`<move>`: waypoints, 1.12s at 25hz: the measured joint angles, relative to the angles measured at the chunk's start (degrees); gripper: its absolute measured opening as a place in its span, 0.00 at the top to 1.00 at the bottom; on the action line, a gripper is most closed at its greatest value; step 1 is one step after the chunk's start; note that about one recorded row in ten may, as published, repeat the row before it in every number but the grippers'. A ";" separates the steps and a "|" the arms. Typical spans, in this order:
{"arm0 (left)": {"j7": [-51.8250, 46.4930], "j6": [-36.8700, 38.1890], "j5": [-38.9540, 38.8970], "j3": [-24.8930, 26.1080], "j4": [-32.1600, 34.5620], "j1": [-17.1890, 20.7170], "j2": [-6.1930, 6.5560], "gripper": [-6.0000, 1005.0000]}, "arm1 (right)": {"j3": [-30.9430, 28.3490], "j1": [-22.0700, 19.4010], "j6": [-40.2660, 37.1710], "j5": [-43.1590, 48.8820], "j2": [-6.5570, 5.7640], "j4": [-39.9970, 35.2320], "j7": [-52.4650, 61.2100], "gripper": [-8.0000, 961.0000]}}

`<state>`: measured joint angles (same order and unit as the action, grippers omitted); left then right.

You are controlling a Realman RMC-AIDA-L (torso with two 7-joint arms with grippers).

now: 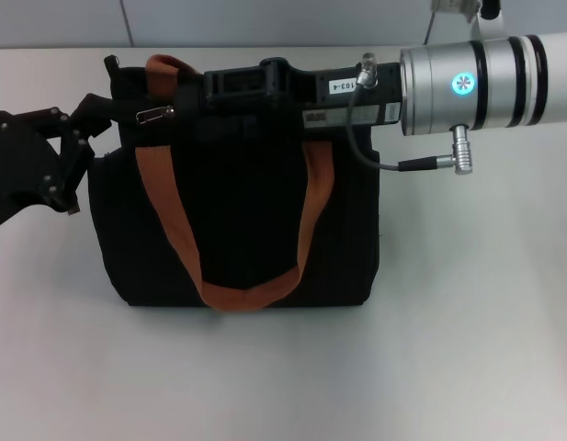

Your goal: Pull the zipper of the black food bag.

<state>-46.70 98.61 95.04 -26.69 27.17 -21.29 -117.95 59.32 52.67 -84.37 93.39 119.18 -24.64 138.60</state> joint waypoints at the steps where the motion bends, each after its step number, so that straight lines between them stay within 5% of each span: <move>1: 0.01 0.04 -0.01 -0.06 -0.01 0.03 0.00 0.98 | 0.03 0.04 0.27 -0.10 0.04 0.04 0.35 0.25; 7: 0.10 0.10 0.07 -0.04 -0.08 0.38 0.00 0.98 | 0.22 0.85 2.95 -1.78 0.52 1.96 2.41 0.32; 12: 0.83 0.30 -0.08 -0.11 -0.29 0.76 -0.10 0.98 | 0.96 2.63 4.52 -2.34 0.63 5.42 3.26 0.54; 28: 1.59 1.66 -0.01 -0.30 -0.40 -0.07 -0.44 0.98 | 3.22 6.66 8.71 -2.92 0.60 9.21 5.18 0.54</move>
<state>-45.11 100.27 95.03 -26.98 26.77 -21.36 -118.39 62.54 59.33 -75.66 90.48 119.79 -15.43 143.78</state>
